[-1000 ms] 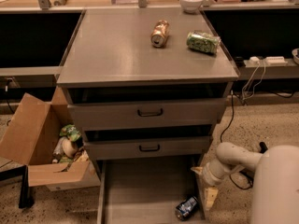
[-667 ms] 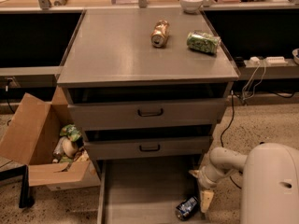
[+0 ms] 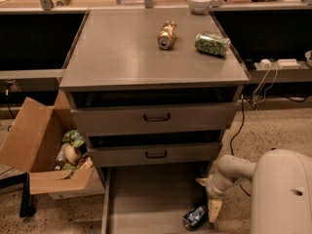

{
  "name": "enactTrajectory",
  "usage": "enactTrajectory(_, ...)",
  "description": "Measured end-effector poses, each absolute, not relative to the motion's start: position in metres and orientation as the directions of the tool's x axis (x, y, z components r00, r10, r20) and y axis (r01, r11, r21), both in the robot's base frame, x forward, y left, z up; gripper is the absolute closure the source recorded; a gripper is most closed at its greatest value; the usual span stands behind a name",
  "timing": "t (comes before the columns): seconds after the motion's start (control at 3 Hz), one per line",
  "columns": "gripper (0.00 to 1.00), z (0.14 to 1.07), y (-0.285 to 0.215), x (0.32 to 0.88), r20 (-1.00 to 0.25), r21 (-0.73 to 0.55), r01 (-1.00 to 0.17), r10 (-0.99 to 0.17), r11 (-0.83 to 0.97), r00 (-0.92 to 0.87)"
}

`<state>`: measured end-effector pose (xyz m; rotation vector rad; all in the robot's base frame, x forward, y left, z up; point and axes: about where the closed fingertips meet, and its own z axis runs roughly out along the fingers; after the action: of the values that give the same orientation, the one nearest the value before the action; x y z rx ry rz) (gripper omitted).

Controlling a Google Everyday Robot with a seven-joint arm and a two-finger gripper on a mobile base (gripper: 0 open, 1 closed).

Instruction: Pick pepsi can from bottom drawer and place on counter

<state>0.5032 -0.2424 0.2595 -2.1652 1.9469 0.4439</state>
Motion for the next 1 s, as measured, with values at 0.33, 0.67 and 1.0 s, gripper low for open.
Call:
enactTrajectory(0.33, 0.0, 0.207, -0.233, 0.513, -0.314, 0.008, -0.974, -0.925, -0.228, 0.214)
enactTrajectory(0.67, 0.0, 0.169, -0.222, 0.514, -0.298, -0.02, -0.953, -0.908, -0.302, 0.294)
enactTrajectory(1.0, 0.0, 0.141, -0.211, 0.512, -0.288, -0.029, -0.934, -0.892, -0.355, 0.348)
